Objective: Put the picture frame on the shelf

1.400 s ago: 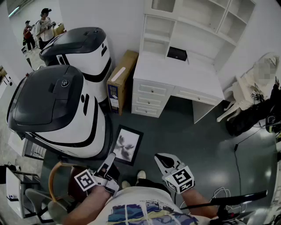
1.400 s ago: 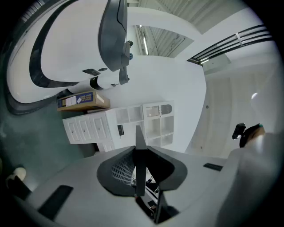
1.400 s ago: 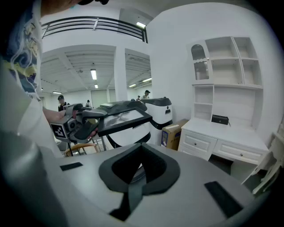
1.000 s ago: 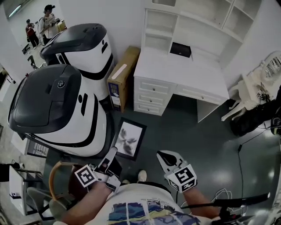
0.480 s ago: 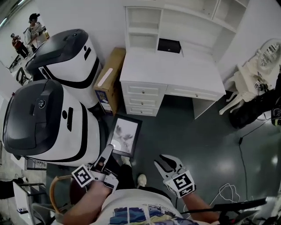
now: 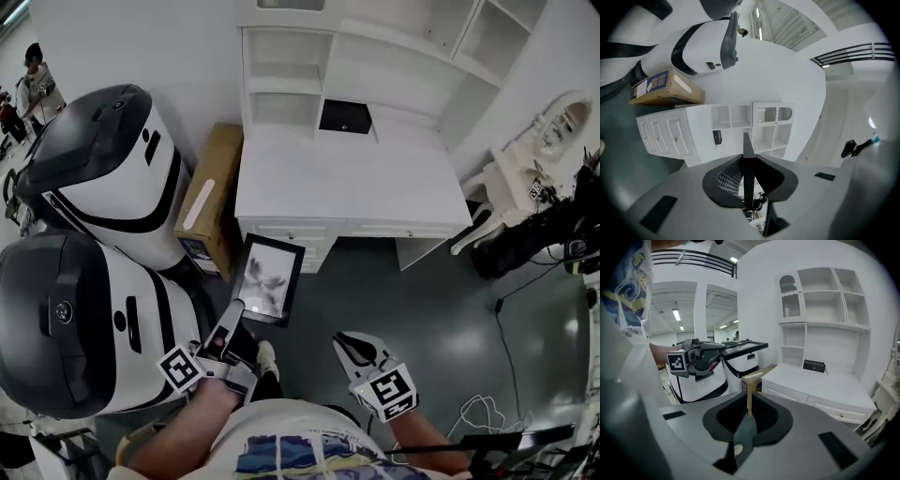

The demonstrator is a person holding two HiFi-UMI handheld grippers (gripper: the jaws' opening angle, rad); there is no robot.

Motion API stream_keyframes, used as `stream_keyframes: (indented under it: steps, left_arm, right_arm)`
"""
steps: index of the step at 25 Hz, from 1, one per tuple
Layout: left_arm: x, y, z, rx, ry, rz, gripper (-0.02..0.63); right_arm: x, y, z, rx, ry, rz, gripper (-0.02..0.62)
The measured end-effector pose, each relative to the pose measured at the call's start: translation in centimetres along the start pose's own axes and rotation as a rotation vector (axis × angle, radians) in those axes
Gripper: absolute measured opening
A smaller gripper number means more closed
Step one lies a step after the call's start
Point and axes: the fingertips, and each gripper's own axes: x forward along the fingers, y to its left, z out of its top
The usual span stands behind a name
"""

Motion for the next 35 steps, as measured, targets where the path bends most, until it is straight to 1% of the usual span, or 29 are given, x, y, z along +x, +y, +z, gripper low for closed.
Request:
stream_keyframes:
  steps: [3, 6, 9, 11, 15, 19, 25, 30, 35]
  left_arm:
    - [3.1, 0.5, 2.7, 0.012, 0.036, -0.006, 0.078]
    - [5.9, 0.9, 5.0, 0.025, 0.074, -0.016, 0.078]
    - [8.3, 1.0, 6.7, 0.008, 0.075, -0.037, 0.078]
    - [9.5, 1.2, 7.6, 0.003, 0.064, -0.039, 0.078]
    - [12.6, 1.6, 9.8, 0.018, 0.036, -0.04, 0.078]
    - [16.6, 1.7, 11.8, 0.04, 0.0, -0.049, 0.078]
    - [24.6, 2.4, 15.0, 0.079, -0.068, -0.042, 0.078]
    - [32.0, 2.9, 17.1, 0.102, -0.121, -0.021, 0.078]
    - [39.1, 4.0, 18.6, 0.127, -0.165, -0.006, 0.078]
  right_arm:
    - [3.2, -1.1, 2.6, -0.009, -0.007, 0.006, 0.034]
    - [5.8, -2.1, 5.0, 0.012, -0.024, -0.002, 0.03]
    - [7.5, -3.5, 6.4, 0.041, -0.018, -0.014, 0.029]
    - [8.5, -4.4, 7.1, 0.04, -0.01, -0.011, 0.03]
    - [10.7, -6.8, 8.5, 0.027, -0.01, -0.008, 0.029]
    - [13.6, -9.5, 9.3, 0.017, -0.011, 0.025, 0.031]
    - [19.0, -16.5, 12.2, -0.014, -0.031, 0.098, 0.029]
    - [22.3, -22.6, 15.6, -0.07, -0.037, 0.16, 0.029]
    - [24.7, -27.6, 16.1, -0.055, -0.019, 0.209, 0.029]
